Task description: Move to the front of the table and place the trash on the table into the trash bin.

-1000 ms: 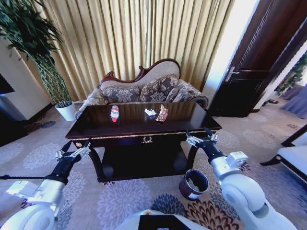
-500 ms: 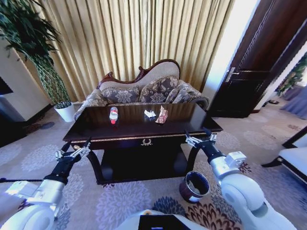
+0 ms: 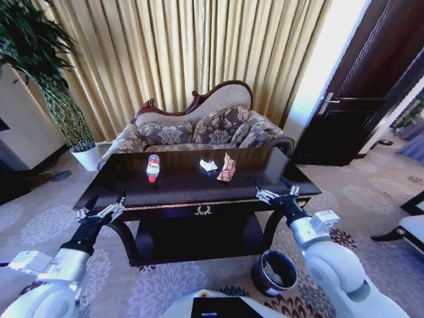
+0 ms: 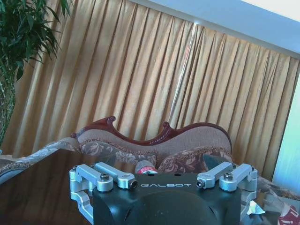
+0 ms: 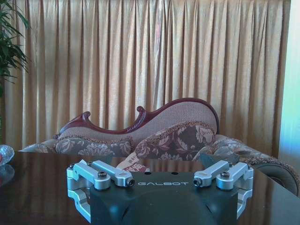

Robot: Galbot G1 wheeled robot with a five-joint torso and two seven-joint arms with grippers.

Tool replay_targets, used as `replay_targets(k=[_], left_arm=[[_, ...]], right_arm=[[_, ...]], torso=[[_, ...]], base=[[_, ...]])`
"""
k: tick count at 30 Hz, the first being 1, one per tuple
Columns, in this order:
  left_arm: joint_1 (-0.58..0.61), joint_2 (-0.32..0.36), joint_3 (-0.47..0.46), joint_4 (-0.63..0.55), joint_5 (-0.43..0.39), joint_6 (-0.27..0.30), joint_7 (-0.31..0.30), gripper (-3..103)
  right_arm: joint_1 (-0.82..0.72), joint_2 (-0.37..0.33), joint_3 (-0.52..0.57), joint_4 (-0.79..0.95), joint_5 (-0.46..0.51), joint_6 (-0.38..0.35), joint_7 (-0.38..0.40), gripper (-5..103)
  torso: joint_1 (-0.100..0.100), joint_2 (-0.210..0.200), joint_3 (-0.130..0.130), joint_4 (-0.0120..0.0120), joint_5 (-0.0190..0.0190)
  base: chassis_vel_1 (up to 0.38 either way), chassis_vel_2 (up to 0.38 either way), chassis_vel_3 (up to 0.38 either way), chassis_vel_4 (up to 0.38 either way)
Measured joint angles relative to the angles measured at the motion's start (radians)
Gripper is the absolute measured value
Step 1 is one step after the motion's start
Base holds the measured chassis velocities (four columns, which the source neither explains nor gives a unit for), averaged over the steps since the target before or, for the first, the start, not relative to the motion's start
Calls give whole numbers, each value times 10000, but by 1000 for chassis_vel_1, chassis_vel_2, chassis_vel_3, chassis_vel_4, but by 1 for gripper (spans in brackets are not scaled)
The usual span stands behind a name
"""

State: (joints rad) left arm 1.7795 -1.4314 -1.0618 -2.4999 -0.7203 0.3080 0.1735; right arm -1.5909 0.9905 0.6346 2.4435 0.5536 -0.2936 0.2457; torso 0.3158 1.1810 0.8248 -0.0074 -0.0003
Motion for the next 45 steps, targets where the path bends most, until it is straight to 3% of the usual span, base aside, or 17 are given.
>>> replay_targets(k=[19, 31, 45], left_arm=[[-8, -20, 60, 0, -3, 0, 9, 100], [0, -55, 41, 0, 2, -10, 345, 100], [134, -44, -27, -1, 17, -483, 389, 100]], right_arm=[[-61, 5, 2, 19, -20, 62, 17, 100], [-90, 46, 0, 28, -39, 97, 26, 100], [24, -148, -44, -52, 251, 123, 42, 100]], torso=[[-4, 2, 0, 0, 3], [-3, 2, 0, 1, 3], [-3, 1, 0, -1, 3]], base=[[0, 0, 0, 0], [0, 0, 0, 0], [0, 0, 0, 0]])
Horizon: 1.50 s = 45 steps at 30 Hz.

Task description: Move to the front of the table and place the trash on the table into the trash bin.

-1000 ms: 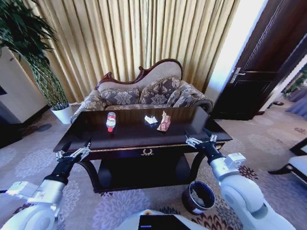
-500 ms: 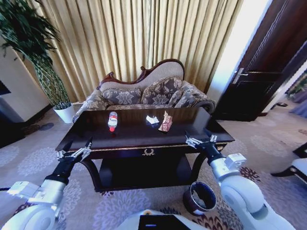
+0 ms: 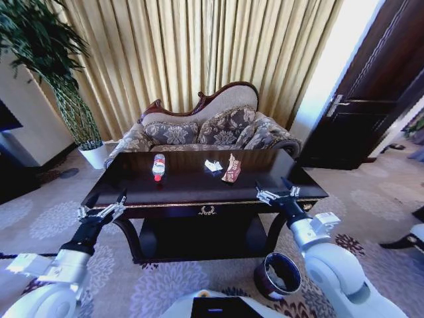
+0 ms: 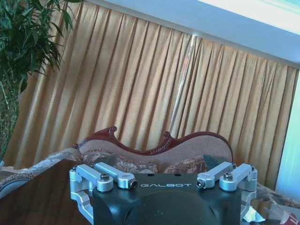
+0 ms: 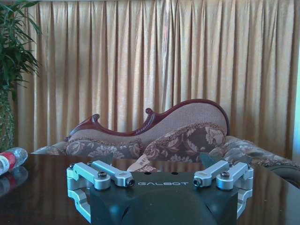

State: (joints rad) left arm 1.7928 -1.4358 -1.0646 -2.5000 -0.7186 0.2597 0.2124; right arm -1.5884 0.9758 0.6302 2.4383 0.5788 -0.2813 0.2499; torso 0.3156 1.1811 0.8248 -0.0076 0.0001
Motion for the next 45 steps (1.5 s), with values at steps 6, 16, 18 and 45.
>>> replay_targets(k=[6, 16, 18, 45], left_arm=[[14, 218, -134, 0, 4, -2, -120, 100], [48, 264, -112, 0, 209, 22, -288, 100], [52, 254, -122, 0, 227, 29, -308, 100], [-46, 25, -32, 0, 447, -46, -418, 100]], right_arm=[[1151, -1164, -95, -774, 1458, -573, 170, 100], [4681, -3003, -1767, -2869, 5356, -2602, 1164, 100], [5316, -3007, -2220, -3156, 5491, -2645, 1178, 100], [10144, -1457, -7001, -7264, 4239, -2583, 910, 100]], torso=[[0, 0, 0, 1, 0], [2, -2, 2, -1, 0], [1, -2, 1, 2, 0], [1, -1, 0, 0, -1]], base=[[0, 0, 0, 0], [0, 0, 0, 0], [0, 0, 0, 0], [0, 0, 0, 0]])
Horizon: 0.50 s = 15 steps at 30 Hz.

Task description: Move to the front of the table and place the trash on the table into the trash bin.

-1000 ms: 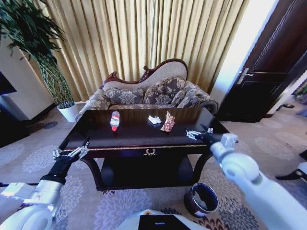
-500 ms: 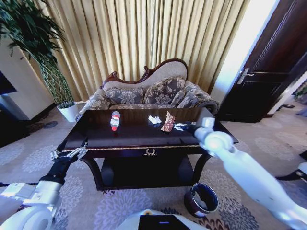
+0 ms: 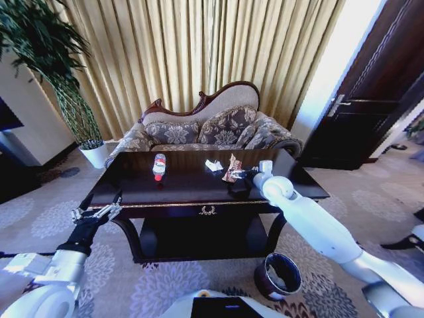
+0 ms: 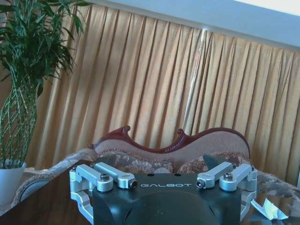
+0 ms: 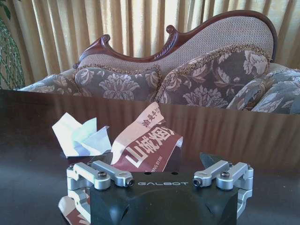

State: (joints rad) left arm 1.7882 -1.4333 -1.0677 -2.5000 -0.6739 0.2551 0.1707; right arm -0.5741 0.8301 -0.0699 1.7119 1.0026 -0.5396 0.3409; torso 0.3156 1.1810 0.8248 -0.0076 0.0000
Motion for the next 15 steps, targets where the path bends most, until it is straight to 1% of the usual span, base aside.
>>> replay_targets(k=[6, 8, 15], left_arm=[[-11, 22, -40, 0, -27, -113, 80, 100], [-19, 53, -41, 6, -102, -146, 189, 100], [-40, 56, -55, 31, -201, -199, 351, 100]], right_arm=[[407, 63, -379, -167, 2, 2, -40, 100], [583, 61, -582, -188, 21, -34, -147, 100], [731, 70, -897, -200, 43, -87, -197, 100]], torso=[[0, 0, 0, 3, 0], [0, 1, 0, 3, 0], [0, 1, 0, 2, 0]], base=[[0, 0, 0, 0], [0, 0, 0, 0], [0, 0, 0, 0]])
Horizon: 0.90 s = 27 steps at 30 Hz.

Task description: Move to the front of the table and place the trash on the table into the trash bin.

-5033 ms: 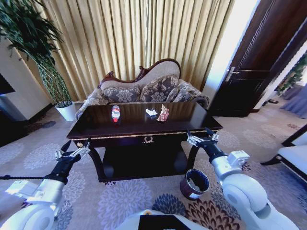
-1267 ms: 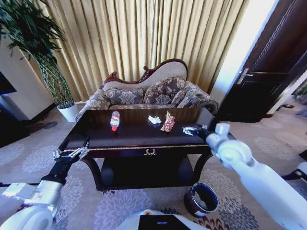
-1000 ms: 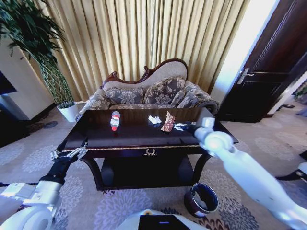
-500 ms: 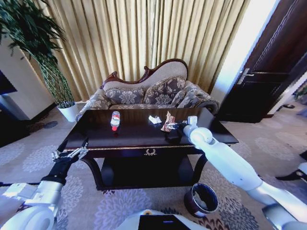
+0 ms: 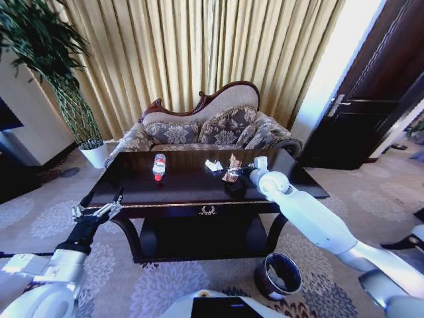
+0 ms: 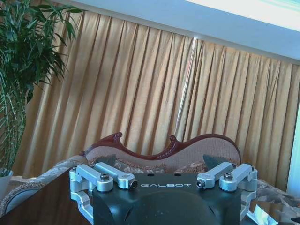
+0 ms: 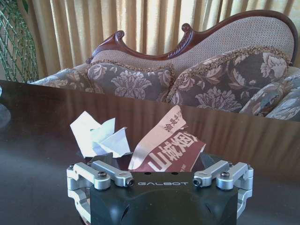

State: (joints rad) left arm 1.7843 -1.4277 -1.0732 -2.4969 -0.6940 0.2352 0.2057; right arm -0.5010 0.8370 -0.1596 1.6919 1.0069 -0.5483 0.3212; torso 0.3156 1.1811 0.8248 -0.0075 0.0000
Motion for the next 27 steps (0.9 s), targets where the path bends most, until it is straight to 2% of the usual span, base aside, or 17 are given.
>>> replay_targets(k=[18, 19, 23, 25, 26, 27], left_arm=[[-21, -49, -13, -1, -52, -225, 280, 100], [-26, -46, -14, -7, -60, -229, 291, 100], [-38, -48, -13, -20, -73, -235, 314, 100], [-29, -59, -16, -22, -81, -238, 352, 100], [-29, -59, -16, -22, -81, -238, 352, 100], [-34, -60, -16, -23, -83, -238, 356, 100]], right_arm=[[89, -15, -125, -447, -430, 70, -111, 100], [67, -19, -116, -447, -440, 71, -133, 103], [-20, -19, -90, -442, -580, 84, -297, 95], [-78, -16, -87, -437, -671, 140, -388, 85], [-78, -16, -87, -437, -671, 140, -388, 85], [-100, -15, -81, -436, -680, 176, -398, 79]], torso=[[-1, -1, 0, 0, 0], [0, -1, 0, 0, 1], [0, 0, 0, 0, 1], [0, -1, 0, 0, 0], [0, -1, 0, 0, 0], [0, 0, 0, 0, 0]], base=[[0, 0, 0, 0], [0, 0, 0, 0], [0, 0, 0, 0], [0, 0, 0, 0], [0, 0, 0, 0], [0, 0, 0, 0]])
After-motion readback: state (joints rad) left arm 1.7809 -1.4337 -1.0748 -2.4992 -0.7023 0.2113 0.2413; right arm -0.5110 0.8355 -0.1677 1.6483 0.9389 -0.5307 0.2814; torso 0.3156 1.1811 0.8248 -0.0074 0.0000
